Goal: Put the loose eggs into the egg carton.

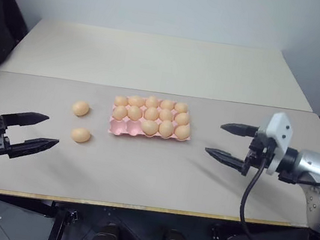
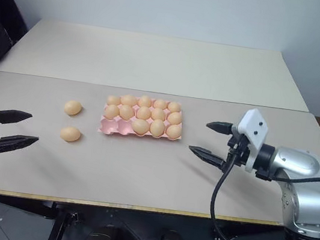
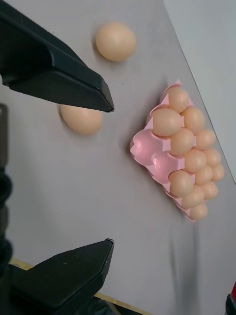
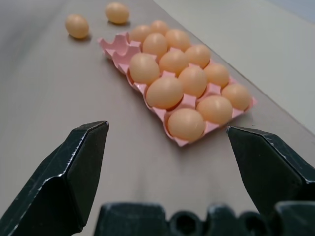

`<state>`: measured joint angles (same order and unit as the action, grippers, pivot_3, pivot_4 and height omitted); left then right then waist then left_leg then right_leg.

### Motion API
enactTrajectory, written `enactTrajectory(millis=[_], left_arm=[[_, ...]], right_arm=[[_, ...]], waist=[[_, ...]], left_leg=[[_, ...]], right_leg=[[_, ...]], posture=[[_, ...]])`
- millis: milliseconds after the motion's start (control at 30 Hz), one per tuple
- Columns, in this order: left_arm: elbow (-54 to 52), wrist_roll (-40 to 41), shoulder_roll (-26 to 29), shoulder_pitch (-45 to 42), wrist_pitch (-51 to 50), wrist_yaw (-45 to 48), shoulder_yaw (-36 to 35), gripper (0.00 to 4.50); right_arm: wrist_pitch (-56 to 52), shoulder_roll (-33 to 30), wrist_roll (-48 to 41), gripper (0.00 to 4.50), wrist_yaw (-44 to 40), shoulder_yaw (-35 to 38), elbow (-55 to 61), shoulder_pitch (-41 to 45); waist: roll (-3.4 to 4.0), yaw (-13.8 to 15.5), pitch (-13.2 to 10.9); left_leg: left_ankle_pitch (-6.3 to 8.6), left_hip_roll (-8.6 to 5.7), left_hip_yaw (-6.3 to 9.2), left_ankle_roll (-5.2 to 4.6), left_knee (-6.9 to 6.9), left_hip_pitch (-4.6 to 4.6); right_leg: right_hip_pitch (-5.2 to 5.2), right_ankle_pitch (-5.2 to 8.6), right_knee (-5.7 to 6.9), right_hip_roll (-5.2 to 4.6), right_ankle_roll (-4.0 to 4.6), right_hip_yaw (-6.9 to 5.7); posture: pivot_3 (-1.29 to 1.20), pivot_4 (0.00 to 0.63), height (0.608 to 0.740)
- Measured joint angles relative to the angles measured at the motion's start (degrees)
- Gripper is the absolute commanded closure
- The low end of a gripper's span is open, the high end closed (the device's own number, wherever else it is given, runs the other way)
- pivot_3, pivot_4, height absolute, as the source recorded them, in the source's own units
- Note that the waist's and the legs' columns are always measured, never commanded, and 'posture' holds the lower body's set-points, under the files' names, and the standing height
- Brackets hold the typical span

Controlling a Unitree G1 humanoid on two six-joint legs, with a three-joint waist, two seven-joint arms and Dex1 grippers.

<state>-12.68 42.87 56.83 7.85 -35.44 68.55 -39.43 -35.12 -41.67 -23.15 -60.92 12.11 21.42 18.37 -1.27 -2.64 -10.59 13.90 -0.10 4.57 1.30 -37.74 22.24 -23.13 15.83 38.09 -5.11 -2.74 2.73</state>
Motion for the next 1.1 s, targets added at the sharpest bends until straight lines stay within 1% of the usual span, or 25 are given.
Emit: enactTrajectory(millis=[100,200,333,400,467,567,667,867,967,1100], left_arm=[[-1.8,0.0,-0.6,0.6,-0.1,-1.0,0.0,0.00],[-3.4,-1.8,-1.5,0.9,0.1,-4.8,0.5,0.00],[-5.3,-6.0,-3.5,0.9,-0.2,-12.0,4.6,0.00],[-6.3,-7.4,-5.4,-1.9,-3.9,-18.6,8.4,0.00],[-7.2,-7.5,-6.7,-6.5,-10.9,-25.7,12.1,0.00],[-9.0,-7.6,-11.1,-11.6,-18.4,-35.2,15.7,0.00],[-9.9,-9.0,-16.2,-14.1,-22.1,-42.6,18.6,0.00],[-8.3,-13.6,-21.3,-18.2,-23.4,-51.0,23.6,0.00],[-4.9,-15.9,-21.9,-20.8,-23.8,-52.9,26.3,0.61],[-3.7,-16.7,-21.9,-22.0,-24.9,-52.8,27.2,1.82]], right_arm=[[1.2,-0.1,-0.1,0.02,1.3,0.0,-0.9,-0.1],[1.3,-1.1,-0.6,0.02,1.6,0.0,-1.3,0.0],[1.4,-2.1,-0.7,0.02,2.2,0.0,-1.8,0.1],[1.4,-2.4,-0.8,0.02,2.4,-0.1,-1.9,0.2],[1.4,-2.6,-1.4,0.02,2.4,-0.2,-1.7,0.6],[1.4,-2.7,-2.5,0.02,2.5,-0.3,-1.6,1.1],[1.4,-2.7,-2.9,0.02,3.2,-0.3,-1.3,1.2],[1.4,-2.7,-3.4,0.02,4.5,-0.3,-0.3,1.2],[1.3,-2.7,-4.7,0.00,4.9,-0.3,0.4,1.4],[1.3,-2.7,-5.2,0.00,6.2,-0.3,0.5,1.6]], waist=[[0.00,0.0,0.0],[0.00,0.1,0.0],[0.00,0.2,0.0],[-0.01,0.3,0.0],[-0.04,0.5,0.0],[-0.06,0.5,0.0],[-0.06,0.4,0.0],[-0.08,0.7,0.0],[-0.09,0.9,0.0],[-0.09,1.0,0.0]], left_leg=[[0.00,0.02,0.00,0.00,0.01,0.03],[0.00,-0.01,0.01,0.00,0.01,0.05],[0.00,-0.03,0.01,0.00,0.00,0.03],[0.00,-0.03,0.02,0.00,-0.01,0.03],[0.00,-0.04,0.06,0.00,-0.03,0.05],[0.00,-0.08,0.06,0.00,-0.04,0.11],[0.00,-0.06,0.05,0.00,-0.04,0.12],[0.00,-0.11,0.05,0.01,-0.07,0.09],[0.00,-0.10,0.05,0.01,-0.07,0.10],[0.00,-0.10,0.04,0.01,-0.07,0.12]], right_leg=[[-0.03,0.00,-0.01,0.02,0.00,0.00],[-0.03,0.00,-0.04,-0.01,0.00,0.00],[0.00,0.00,-0.02,-0.03,0.00,0.00],[0.00,0.00,-0.01,-0.02,-0.01,-0.01],[0.03,-0.02,-0.02,-0.02,-0.03,-0.05],[0.00,-0.04,-0.05,-0.05,-0.07,-0.03],[-0.06,-0.04,-0.01,-0.03,-0.07,-0.01],[0.00,-0.05,-0.01,-0.05,-0.08,0.00],[-0.02,-0.05,-0.03,-0.04,-0.08,-0.01],[-0.03,-0.05,-0.02,-0.05,-0.08,0.00]], posture=[[0.00,0.150,0.740],[0.00,0.150,0.740],[0.00,0.150,0.740],[0.00,0.150,0.740],[0.00,0.150,0.740],[0.00,0.150,0.740],[0.00,0.150,0.740],[0.00,0.150,0.740],[0.00,0.150,0.740],[0.00,0.150,0.740]])
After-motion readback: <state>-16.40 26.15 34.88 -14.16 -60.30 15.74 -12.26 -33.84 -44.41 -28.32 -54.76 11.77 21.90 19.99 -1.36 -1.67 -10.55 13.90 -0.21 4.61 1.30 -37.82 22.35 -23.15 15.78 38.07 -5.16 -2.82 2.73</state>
